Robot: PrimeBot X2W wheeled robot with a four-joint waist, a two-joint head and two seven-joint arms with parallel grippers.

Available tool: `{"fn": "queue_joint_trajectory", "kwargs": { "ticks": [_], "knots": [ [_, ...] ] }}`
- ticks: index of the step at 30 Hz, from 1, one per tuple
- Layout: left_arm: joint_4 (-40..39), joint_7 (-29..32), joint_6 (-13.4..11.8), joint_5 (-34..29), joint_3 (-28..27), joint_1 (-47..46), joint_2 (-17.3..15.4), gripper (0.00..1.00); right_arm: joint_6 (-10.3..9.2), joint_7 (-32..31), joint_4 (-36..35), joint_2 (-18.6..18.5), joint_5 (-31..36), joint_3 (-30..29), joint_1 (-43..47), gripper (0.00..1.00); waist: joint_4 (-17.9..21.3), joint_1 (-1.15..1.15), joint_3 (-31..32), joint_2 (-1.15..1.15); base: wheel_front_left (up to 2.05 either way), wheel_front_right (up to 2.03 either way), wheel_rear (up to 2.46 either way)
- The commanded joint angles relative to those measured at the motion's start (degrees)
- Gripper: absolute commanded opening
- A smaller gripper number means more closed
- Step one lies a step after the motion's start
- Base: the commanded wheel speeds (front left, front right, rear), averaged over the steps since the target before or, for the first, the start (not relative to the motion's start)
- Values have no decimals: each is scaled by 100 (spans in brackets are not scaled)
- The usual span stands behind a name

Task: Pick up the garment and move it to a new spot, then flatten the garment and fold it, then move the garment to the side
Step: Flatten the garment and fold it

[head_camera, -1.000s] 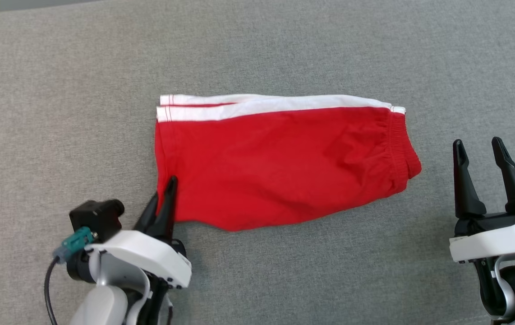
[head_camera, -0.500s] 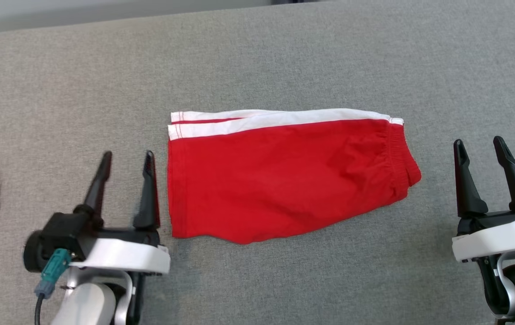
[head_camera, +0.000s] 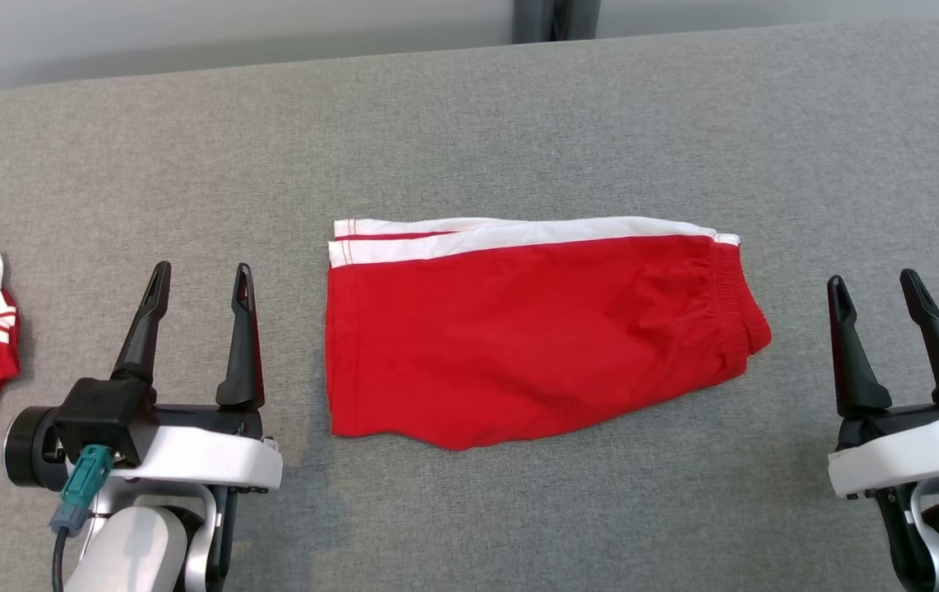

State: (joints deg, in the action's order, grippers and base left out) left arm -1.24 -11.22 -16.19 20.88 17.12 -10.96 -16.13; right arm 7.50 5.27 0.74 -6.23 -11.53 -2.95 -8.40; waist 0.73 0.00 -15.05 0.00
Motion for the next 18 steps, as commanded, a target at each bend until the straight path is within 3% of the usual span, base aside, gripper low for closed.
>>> {"fn": "queue_joint_trajectory", "kwargs": {
  "ticks": [1,9,18],
  "knots": [
    [7,-5,-17,26,-3,-13,-22,100,-2,-32,-12,-23,24,-40,49,100,-33,0,-12,0,0,0,0],
    [67,19,87,84,32,-199,-24,100,-2,-168,202,-79,-5,63,-191,100,-202,0,-137,0,0,0,0],
    [165,-23,157,126,168,-432,112,100,-3,-171,1328,28,-223,436,-479,100,-422,0,-443,0,0,0,0]
  ]
}}
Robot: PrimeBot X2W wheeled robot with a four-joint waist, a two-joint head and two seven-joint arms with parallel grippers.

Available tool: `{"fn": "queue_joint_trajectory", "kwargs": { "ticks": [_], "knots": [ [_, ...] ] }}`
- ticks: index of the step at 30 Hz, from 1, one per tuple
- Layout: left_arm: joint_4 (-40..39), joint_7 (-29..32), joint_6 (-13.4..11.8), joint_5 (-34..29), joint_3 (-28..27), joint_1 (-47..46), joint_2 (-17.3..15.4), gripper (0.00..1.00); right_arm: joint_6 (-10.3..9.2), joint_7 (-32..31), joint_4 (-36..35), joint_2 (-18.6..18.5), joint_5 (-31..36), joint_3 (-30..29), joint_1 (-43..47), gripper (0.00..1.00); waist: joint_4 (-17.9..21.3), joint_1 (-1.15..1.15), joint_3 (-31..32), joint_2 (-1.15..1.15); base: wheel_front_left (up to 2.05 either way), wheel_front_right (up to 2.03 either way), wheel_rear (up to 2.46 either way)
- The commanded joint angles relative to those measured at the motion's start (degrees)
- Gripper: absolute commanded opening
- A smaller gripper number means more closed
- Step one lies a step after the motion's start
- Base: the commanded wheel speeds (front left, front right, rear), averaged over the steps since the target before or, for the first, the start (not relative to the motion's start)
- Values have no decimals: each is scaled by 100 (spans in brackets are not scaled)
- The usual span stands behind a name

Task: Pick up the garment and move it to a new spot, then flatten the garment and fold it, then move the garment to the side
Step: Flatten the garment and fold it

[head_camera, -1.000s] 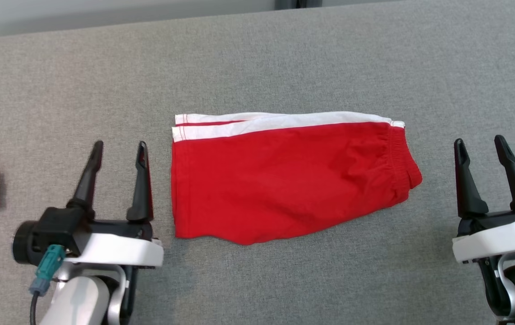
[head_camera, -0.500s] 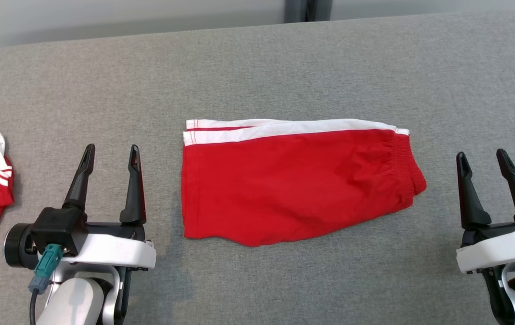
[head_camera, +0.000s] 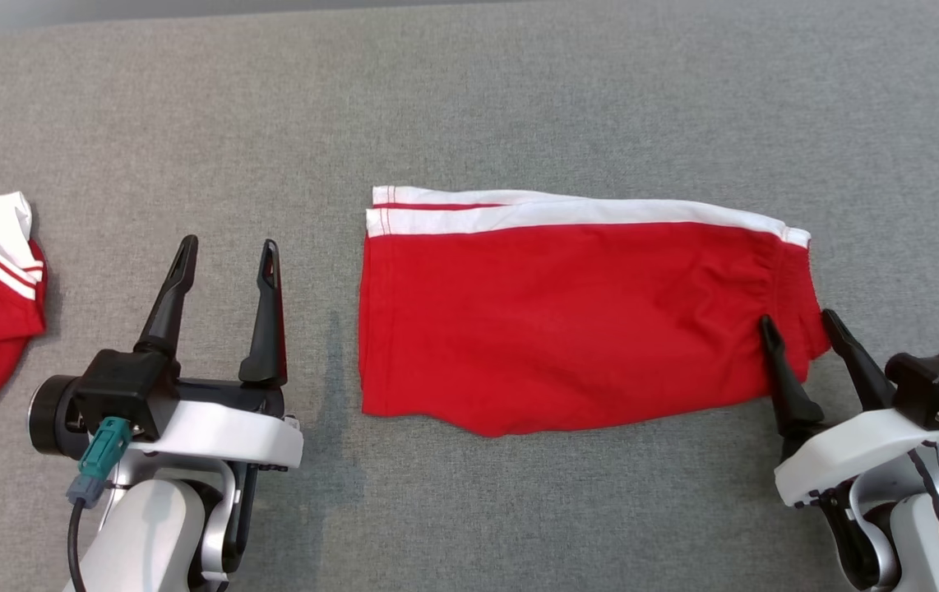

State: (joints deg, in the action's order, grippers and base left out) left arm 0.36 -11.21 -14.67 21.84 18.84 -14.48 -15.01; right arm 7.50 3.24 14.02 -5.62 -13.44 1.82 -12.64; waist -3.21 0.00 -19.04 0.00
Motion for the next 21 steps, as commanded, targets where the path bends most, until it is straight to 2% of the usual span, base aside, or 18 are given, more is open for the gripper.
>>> {"fn": "queue_joint_trajectory", "kwargs": {
  "ticks": [1,7,11,12,13,14,21],
  "knots": [
    [25,-36,13,27,7,-104,3,100,-2,62,129,-26,-53,-71,-75,100,-32,0,-78,0,0,0,0],
    [96,-46,15,-16,82,-186,29,100,-3,242,696,91,-331,-124,-145,100,22,0,-182,0,0,0,0],
    [104,-73,31,-16,87,-231,7,100,-2,333,935,176,-608,123,-216,100,97,0,-201,0,0,0,0],
    [106,-72,33,-21,93,-239,0,100,-2,355,972,187,-674,201,-236,96,115,0,-202,0,0,0,0],
    [110,-69,31,-24,100,-245,-4,100,-1,388,1009,202,-775,264,-253,40,134,0,-202,0,0,0,0],
    [108,-57,17,-25,105,-244,-17,100,-1,467,1065,213,-897,355,-279,0,175,0,-197,0,0,0,0],
    [41,9,-34,-44,110,-235,-90,100,-4,775,1044,134,-1251,392,-394,0,339,0,-206,0,0,0,0]
  ]
}}
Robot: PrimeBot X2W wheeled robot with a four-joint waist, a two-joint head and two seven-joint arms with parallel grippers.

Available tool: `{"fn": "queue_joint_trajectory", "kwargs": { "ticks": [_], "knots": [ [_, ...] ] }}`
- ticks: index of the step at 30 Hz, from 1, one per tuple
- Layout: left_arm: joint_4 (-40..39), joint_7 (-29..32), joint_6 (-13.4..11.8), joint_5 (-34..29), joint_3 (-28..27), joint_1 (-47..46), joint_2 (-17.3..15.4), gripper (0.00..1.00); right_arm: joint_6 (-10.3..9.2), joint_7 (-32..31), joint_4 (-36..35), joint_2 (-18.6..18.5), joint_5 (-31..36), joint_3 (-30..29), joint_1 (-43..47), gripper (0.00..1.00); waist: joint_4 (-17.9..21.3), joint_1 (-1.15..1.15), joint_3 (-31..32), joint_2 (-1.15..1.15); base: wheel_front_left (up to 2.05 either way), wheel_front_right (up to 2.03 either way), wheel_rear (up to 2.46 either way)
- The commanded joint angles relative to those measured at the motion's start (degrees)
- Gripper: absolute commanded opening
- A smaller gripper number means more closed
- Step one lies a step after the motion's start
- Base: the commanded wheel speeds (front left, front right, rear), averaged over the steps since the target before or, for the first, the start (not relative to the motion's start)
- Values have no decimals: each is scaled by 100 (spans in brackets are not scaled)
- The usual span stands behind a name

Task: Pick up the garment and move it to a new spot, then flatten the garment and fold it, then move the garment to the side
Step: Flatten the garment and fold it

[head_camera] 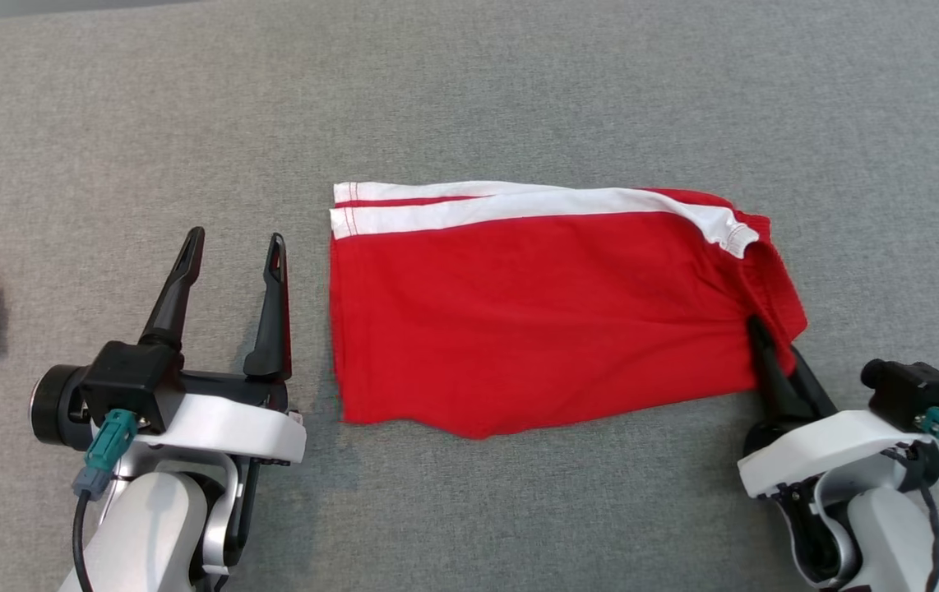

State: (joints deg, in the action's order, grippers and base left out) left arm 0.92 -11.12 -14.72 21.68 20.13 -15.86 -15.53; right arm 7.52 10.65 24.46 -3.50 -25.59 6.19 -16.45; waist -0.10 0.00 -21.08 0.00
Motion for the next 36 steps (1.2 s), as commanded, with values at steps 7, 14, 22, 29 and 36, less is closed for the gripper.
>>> {"fn": "queue_joint_trajectory", "kwargs": {
  "ticks": [7,14,22,29,36],
  "knots": [
    [-105,91,-58,-37,19,-38,-93,100,-5,149,-87,-431,-216,-561,116,0,184,0,29,0,0,0,0],
    [-138,147,-66,-22,65,-38,-119,100,-4,-59,-368,-491,-164,-647,-92,0,277,0,72,0,0,0,0],
    [-134,186,-54,0,155,-96,-82,100,-4,-629,-1526,-297,166,398,-383,0,144,0,112,0,0,0,0],
    [-71,124,-19,33,294,-145,74,100,-4,-1162,-1661,-86,493,1469,-522,0,-250,0,46,0,0,0,0],
    [73,37,48,70,412,-234,197,100,-4,-1011,-919,29,685,1656,-687,0,-511,0,-49,0,0,0,0]
  ]
}}
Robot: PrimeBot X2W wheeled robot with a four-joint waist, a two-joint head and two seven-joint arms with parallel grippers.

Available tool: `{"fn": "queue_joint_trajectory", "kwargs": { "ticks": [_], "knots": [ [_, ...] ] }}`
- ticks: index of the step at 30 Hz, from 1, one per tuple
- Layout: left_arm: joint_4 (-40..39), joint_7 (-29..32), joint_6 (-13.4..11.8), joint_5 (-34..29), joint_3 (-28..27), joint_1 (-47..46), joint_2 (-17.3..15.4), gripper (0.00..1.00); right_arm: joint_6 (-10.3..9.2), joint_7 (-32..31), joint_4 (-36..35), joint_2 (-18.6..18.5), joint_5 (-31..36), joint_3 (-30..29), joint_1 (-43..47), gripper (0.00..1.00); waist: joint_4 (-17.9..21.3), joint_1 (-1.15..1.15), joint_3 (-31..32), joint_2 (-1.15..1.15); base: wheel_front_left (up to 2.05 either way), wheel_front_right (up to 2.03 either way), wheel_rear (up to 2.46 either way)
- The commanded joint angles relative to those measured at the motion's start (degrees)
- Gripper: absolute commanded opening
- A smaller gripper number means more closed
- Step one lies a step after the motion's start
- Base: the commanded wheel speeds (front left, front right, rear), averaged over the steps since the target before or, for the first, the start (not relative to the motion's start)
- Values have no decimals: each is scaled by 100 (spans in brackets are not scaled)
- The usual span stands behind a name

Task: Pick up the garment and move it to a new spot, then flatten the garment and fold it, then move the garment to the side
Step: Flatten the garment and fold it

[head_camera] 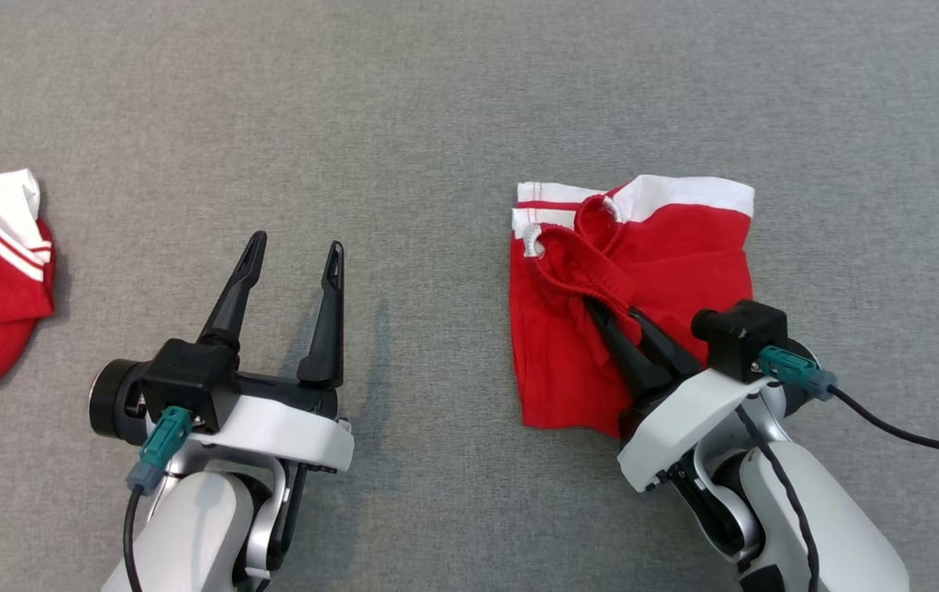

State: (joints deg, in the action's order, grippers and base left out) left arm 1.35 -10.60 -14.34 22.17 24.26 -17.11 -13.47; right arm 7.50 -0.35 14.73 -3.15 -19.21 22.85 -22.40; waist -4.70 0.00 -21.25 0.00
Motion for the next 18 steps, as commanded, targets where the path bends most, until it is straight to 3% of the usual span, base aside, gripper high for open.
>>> {"fn": "queue_joint_trajectory", "kwargs": {
  "ticks": [1,3,4,12,18],
  "knots": [
    [49,-32,16,26,12,-117,10,100,-2,122,141,2,24,-10,-112,0,-67,0,-39,0,0,0,0],
    [84,-52,20,31,26,-135,29,100,-2,195,260,9,15,50,-162,90,-87,0,-45,0,0,0,0],
    [100,-59,17,34,29,-140,33,100,-2,237,276,13,-59,106,-182,100,-93,0,-45,0,0,0,0],
    [182,-90,-34,56,-11,-33,-16,100,-2,594,-30,3,-103,287,-21,100,24,0,99,0,0,0,0],
    [164,-70,-132,131,-110,132,-125,100,-2,787,-594,4,99,-259,371,100,251,0,333,0,0,0,0]
  ]
}}
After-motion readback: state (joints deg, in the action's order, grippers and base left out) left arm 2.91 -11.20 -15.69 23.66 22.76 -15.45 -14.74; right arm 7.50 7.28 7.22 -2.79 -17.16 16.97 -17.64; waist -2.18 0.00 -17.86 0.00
